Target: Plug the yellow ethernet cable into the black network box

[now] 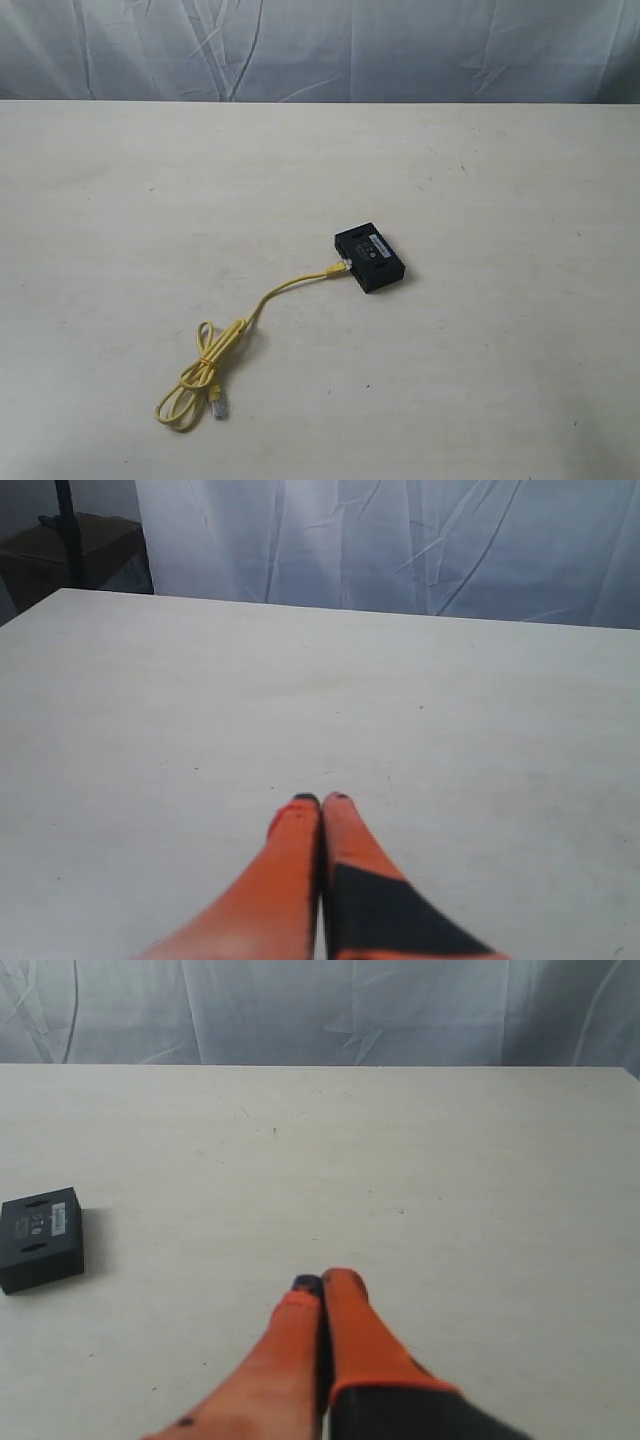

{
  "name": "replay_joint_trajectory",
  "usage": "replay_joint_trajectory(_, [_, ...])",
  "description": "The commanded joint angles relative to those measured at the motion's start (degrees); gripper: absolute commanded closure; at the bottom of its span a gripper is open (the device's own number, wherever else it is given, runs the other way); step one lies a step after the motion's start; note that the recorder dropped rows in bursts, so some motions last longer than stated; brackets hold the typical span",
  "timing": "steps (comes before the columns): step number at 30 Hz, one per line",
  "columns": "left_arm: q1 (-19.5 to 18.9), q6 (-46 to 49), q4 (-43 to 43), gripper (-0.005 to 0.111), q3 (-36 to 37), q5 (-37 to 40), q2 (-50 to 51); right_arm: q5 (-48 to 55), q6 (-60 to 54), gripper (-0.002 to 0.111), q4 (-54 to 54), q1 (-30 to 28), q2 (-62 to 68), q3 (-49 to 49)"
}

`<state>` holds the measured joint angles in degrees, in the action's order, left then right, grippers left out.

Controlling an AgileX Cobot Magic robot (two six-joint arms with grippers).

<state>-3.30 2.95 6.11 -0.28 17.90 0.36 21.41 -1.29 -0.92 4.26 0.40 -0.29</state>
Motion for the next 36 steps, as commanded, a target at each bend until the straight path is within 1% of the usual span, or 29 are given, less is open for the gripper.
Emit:
replay_joint_trajectory(1, [-0.1, -4.4, -2.8, 0.107, 0.3, -0.9, -0.4, -0.8, 0.0, 0.109, -0.1, -0.2, -0.4, 0.3])
replay_joint_trajectory(7, [-0.1, -4.3, -4.4, 0.107, 0.3, -1.0, -0.4, -0.8, 0.0, 0.109, -0.1, -0.2, -0.4, 0.3])
replay_joint_trajectory(36, [-0.1, -4.3, -4.4, 0.107, 0.3, -1.0, -0.4, -0.8, 0.0, 0.109, -0.1, -0.2, -0.4, 0.3])
